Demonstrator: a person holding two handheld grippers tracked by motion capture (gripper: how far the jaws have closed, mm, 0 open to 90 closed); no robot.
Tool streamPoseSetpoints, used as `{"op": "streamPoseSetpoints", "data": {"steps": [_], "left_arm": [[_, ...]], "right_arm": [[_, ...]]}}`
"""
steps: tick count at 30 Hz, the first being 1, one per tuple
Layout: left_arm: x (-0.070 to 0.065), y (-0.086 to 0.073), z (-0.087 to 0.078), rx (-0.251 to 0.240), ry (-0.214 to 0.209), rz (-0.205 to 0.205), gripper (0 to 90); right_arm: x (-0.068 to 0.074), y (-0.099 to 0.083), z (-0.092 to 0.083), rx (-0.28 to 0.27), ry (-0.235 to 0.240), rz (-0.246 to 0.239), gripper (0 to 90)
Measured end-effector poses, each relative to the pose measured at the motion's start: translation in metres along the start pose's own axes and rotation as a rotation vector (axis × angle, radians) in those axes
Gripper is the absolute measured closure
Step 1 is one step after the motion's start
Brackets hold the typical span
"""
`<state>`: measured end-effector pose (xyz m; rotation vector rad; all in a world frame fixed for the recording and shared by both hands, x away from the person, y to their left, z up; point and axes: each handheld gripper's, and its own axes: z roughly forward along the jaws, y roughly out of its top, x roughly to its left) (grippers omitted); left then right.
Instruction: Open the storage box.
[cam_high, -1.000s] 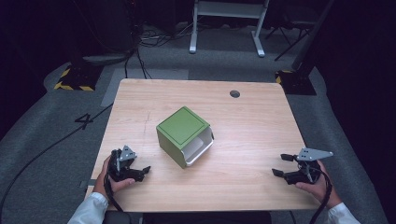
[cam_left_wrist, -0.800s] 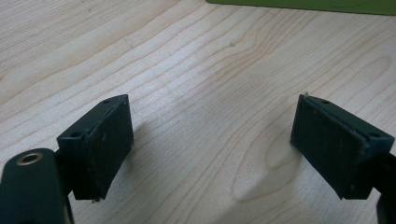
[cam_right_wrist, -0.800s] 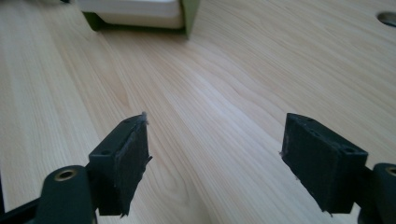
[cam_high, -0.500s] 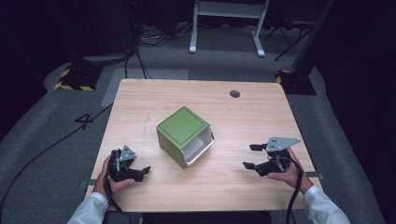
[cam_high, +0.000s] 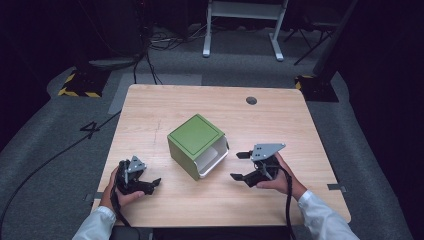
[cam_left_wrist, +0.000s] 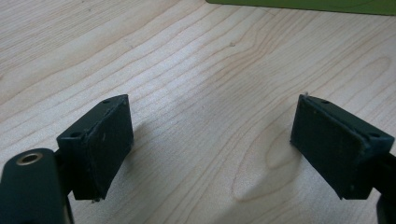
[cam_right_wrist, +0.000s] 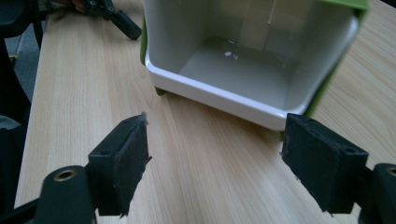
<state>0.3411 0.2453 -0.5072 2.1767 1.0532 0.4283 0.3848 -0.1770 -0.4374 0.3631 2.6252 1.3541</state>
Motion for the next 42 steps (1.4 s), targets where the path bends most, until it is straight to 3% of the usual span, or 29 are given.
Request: {"op": "streamPoseSetpoints", "data": {"steps": [8, 24, 32, 38, 42], "left_arm": [[0.000, 0.000, 0.000, 0.001, 0.000, -0.001, 13.3], [-0.001, 0.000, 0.000, 0.001, 0.004, -0.006, 13.1], [-0.001, 0.000, 0.000, 0.002, 0.004, -0.008, 13.2], [-0.001, 0.000, 0.000, 0.001, 0.004, -0.007, 13.1], [-0.001, 0.000, 0.000, 0.001, 0.004, -0.006, 13.2]], "right_arm": [[0.005, 0.012, 0.028, 0.009, 0.045, -0.023, 22.8], [0.005, 0.022, 0.059, 0.004, 0.098, -0.053, 23.1], [0.009, 0.023, 0.077, 0.050, 0.132, -0.071, 22.3], [0.008, 0.022, 0.078, 0.059, 0.134, -0.064, 22.8], [0.008, 0.018, 0.083, 0.116, 0.131, -0.069, 25.0]]}}
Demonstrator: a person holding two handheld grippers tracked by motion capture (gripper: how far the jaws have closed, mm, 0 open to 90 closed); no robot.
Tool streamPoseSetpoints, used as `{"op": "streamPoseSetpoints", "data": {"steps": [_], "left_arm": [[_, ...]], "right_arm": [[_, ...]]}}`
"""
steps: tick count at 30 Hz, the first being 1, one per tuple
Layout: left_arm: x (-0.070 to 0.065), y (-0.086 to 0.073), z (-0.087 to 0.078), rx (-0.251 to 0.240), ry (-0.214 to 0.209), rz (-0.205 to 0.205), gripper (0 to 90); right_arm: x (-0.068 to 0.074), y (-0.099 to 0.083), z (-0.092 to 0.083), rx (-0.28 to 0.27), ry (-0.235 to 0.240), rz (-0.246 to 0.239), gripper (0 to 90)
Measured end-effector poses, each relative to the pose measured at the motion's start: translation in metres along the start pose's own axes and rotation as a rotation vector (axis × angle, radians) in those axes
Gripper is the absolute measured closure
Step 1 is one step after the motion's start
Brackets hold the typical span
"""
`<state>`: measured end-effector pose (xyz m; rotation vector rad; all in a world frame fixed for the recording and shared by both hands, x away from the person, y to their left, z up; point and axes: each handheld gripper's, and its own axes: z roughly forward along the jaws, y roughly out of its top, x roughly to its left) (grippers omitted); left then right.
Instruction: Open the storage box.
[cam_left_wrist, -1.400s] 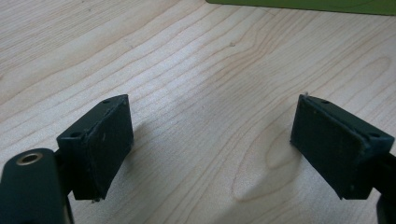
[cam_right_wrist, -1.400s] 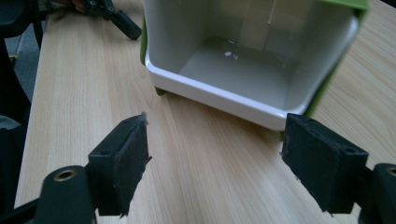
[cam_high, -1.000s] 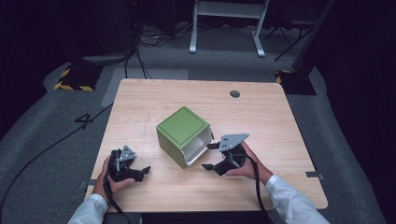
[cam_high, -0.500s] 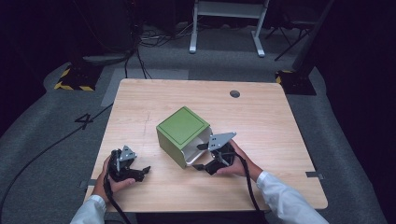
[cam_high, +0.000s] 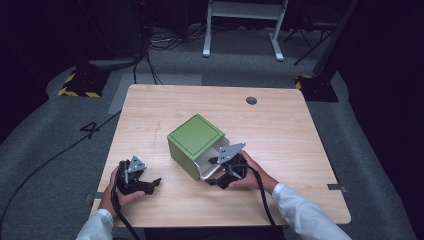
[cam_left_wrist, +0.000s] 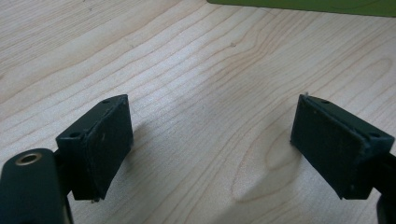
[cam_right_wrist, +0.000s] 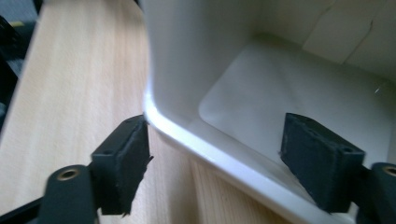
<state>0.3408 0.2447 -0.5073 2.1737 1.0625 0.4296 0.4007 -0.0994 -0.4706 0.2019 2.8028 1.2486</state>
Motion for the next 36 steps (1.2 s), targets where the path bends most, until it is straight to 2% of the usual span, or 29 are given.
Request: {"op": "streamPoseSetpoints", "data": {"steps": [7, 11, 20, 36], "left_arm": [[0.000, 0.000, 0.000, 0.000, 0.000, -0.002, 13.2], [-0.001, 0.000, 0.000, 0.000, 0.002, -0.006, 13.2], [-0.001, -0.001, -0.001, 0.002, 0.004, -0.016, 13.2], [-0.001, -0.001, -0.001, 0.002, 0.010, -0.011, 13.2]], "right_arm": [[0.002, -0.008, -0.002, 0.011, 0.019, 0.010, 25.0], [0.009, -0.018, -0.009, 0.017, 0.031, 0.011, 26.5], [0.017, -0.030, -0.025, -0.007, 0.022, 0.012, 26.6], [0.028, -0.044, -0.042, -0.015, 0.023, 0.014, 25.2]]}}
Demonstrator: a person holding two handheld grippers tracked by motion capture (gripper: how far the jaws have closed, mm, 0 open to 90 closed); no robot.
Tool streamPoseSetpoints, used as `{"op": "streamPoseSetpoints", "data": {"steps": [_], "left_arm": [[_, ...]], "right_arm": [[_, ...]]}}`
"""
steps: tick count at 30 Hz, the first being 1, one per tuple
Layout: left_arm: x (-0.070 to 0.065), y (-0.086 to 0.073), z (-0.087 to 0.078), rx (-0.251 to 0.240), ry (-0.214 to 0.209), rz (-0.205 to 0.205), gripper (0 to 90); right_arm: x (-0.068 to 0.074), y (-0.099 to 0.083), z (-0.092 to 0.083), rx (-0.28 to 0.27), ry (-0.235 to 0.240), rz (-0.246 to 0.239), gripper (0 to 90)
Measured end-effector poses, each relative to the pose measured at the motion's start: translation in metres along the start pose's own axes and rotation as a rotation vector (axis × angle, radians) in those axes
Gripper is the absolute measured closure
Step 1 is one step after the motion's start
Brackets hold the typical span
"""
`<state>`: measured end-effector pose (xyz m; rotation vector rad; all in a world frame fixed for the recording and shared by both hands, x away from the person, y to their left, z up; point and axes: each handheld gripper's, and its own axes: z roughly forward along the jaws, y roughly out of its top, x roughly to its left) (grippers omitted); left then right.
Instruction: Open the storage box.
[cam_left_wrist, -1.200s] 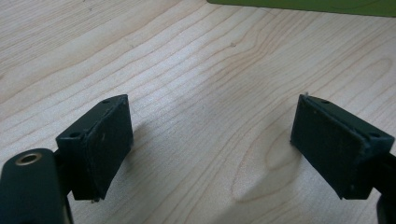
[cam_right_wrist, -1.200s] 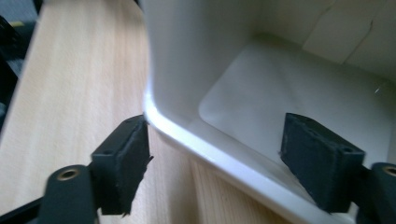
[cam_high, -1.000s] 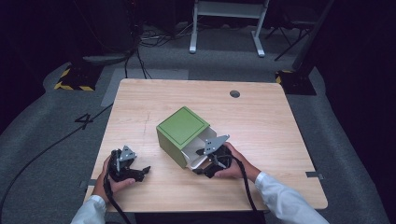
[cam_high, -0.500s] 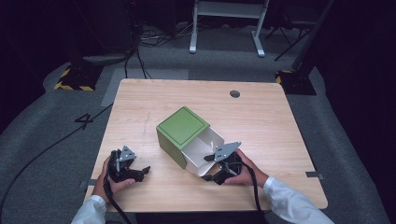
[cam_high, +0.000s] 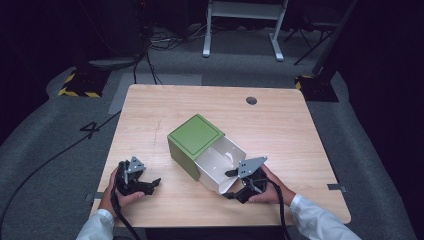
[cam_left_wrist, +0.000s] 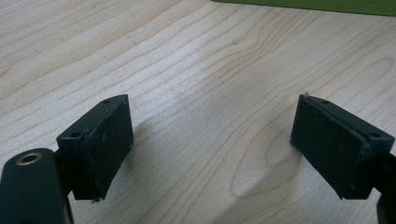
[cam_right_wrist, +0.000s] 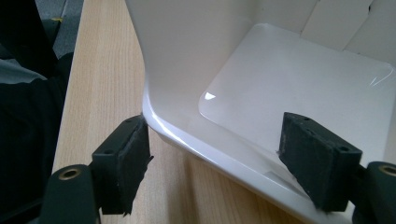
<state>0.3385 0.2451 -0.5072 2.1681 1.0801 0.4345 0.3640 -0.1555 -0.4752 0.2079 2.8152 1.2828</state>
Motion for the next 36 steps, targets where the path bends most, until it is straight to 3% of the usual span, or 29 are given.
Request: {"op": "streamPoseSetpoints", "data": {"steps": [25, 36], "left_arm": [[0.000, 0.000, -0.001, 0.001, 0.001, -0.001, 13.2], [0.000, 0.000, -0.001, 0.001, 0.001, -0.001, 13.2]], "right_arm": [[0.007, -0.005, -0.009, 0.000, -0.003, -0.010, 26.4], [0.011, -0.008, -0.036, -0.046, -0.039, -0.014, 24.1]]}}
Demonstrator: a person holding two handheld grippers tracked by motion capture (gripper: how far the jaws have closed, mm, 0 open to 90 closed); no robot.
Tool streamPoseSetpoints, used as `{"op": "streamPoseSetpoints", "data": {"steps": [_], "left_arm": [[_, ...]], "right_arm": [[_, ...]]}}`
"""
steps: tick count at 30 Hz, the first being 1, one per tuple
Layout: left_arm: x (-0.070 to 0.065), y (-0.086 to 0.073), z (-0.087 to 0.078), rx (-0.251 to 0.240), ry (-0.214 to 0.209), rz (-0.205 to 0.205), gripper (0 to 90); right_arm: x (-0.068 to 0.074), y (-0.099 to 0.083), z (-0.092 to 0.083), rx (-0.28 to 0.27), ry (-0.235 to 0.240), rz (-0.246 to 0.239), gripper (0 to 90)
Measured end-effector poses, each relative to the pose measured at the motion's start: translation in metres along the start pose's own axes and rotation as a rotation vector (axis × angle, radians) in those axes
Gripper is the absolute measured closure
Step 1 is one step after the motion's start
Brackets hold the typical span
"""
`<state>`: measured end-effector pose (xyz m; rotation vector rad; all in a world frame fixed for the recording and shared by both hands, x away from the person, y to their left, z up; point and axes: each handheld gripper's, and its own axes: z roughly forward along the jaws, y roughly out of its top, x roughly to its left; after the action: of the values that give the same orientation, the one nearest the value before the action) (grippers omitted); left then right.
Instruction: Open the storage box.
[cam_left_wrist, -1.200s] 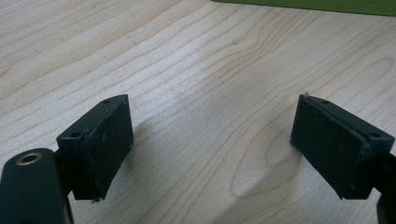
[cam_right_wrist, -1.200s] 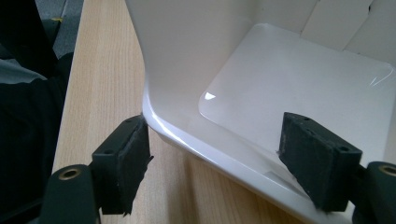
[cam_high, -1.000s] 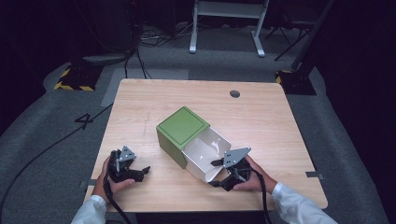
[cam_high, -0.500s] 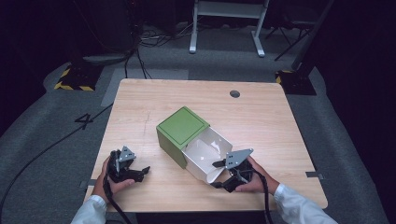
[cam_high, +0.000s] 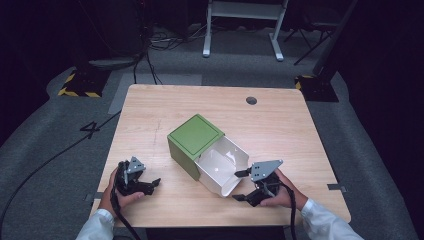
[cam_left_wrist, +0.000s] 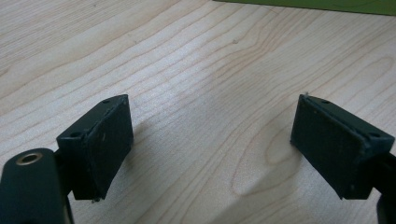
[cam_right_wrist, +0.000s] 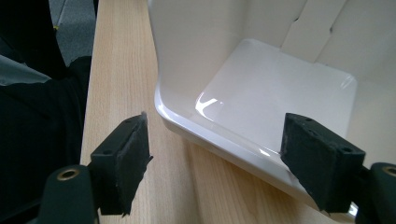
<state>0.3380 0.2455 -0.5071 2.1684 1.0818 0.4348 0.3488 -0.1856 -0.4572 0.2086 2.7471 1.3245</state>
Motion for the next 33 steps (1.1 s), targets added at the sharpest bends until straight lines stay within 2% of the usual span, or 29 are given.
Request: {"op": "streamPoseSetpoints", "data": {"steps": [7, 17, 23, 33], "left_arm": [[0.000, 0.000, 0.000, 0.000, 0.000, 0.000, 13.2], [0.000, 0.000, 0.000, 0.000, 0.000, 0.001, 13.2], [0.000, 0.000, 0.000, 0.000, 0.001, 0.000, 13.2], [0.000, 0.000, 0.000, 0.000, 0.000, 0.000, 13.2]], "right_arm": [[-0.005, -0.002, -0.020, -0.024, -0.054, 0.000, 24.1], [-0.021, -0.013, -0.051, -0.039, -0.178, 0.026, 23.9], [-0.031, -0.026, -0.065, -0.030, -0.245, 0.062, 23.3], [-0.045, -0.055, -0.081, 0.023, -0.339, 0.125, 21.9]]}}
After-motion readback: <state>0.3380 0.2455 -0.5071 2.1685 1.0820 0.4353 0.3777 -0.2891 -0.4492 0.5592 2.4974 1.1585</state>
